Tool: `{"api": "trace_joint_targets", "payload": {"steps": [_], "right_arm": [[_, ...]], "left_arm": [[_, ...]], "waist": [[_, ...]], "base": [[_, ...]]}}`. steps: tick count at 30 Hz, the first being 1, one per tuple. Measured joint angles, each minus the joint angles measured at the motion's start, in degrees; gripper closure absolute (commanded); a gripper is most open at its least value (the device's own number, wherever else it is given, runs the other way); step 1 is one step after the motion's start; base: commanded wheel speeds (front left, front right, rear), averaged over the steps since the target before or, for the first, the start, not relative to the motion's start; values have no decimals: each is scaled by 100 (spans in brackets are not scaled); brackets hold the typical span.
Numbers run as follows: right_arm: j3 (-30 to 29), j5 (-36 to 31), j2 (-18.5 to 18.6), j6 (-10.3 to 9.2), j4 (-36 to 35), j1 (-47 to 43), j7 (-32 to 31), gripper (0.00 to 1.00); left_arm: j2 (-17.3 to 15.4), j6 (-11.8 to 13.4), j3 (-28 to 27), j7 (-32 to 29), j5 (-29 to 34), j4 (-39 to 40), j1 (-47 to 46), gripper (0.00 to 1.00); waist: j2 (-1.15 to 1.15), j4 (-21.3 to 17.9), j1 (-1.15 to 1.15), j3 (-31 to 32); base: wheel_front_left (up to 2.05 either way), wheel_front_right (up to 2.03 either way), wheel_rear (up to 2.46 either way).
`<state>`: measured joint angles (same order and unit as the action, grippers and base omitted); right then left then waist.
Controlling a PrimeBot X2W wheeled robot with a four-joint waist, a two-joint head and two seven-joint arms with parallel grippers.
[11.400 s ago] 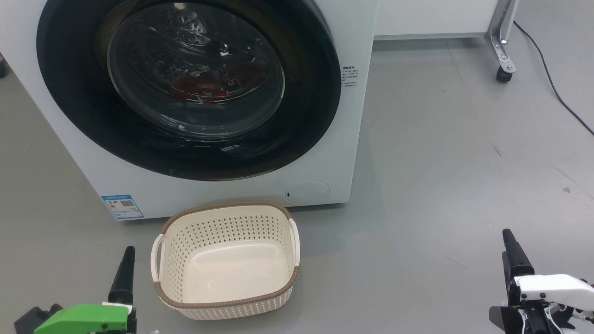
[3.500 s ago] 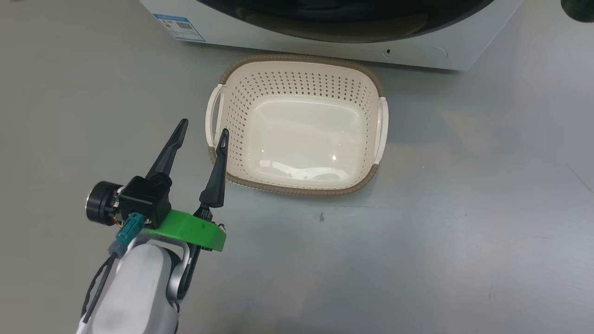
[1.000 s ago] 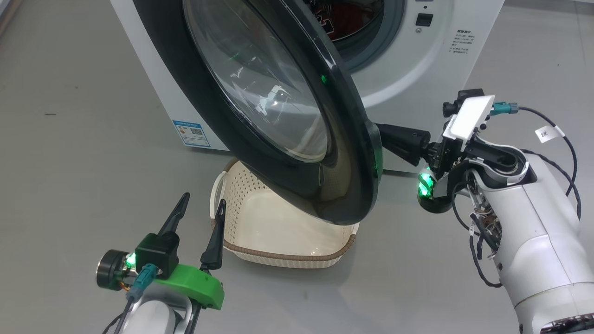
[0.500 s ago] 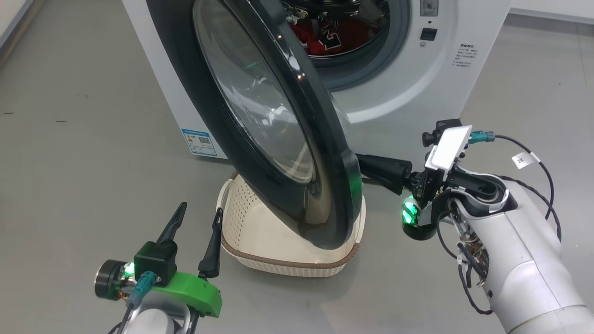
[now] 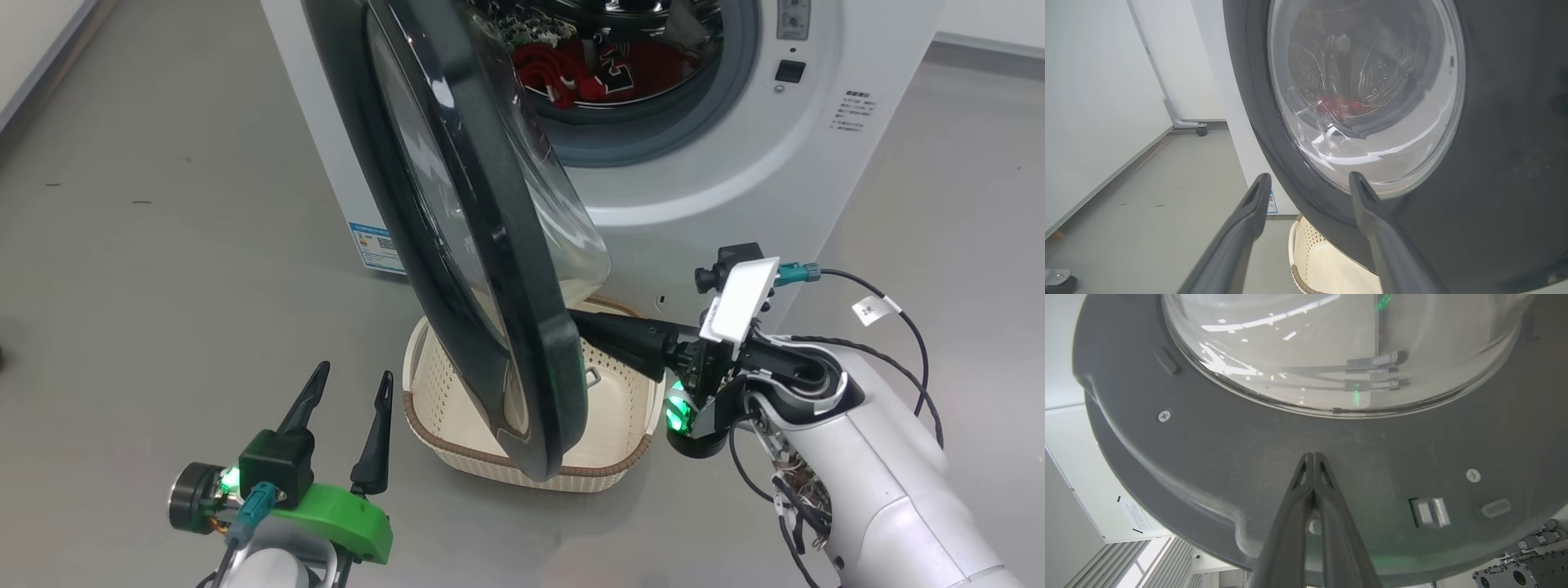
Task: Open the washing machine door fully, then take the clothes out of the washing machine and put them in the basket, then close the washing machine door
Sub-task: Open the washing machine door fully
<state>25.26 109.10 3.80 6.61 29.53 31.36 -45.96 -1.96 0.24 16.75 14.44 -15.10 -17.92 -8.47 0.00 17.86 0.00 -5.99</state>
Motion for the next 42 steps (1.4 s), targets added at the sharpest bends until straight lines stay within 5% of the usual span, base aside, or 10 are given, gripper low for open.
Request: {"api": "trace_joint_targets", "payload": {"steps": [26, 42], "right_arm": [[1180, 326, 5, 31, -587, -238, 955, 100], [804, 474, -11, 35, -1024, -384, 1586, 100]], "left_arm": [[-3, 102, 26, 1, -48, 0, 93, 0], [-2, 115, -13, 1, -48, 21, 129, 0]], "waist": [[0, 402, 0, 74], [0, 314, 0, 98]], "base": [[0, 0, 0], [0, 0, 0]]}}
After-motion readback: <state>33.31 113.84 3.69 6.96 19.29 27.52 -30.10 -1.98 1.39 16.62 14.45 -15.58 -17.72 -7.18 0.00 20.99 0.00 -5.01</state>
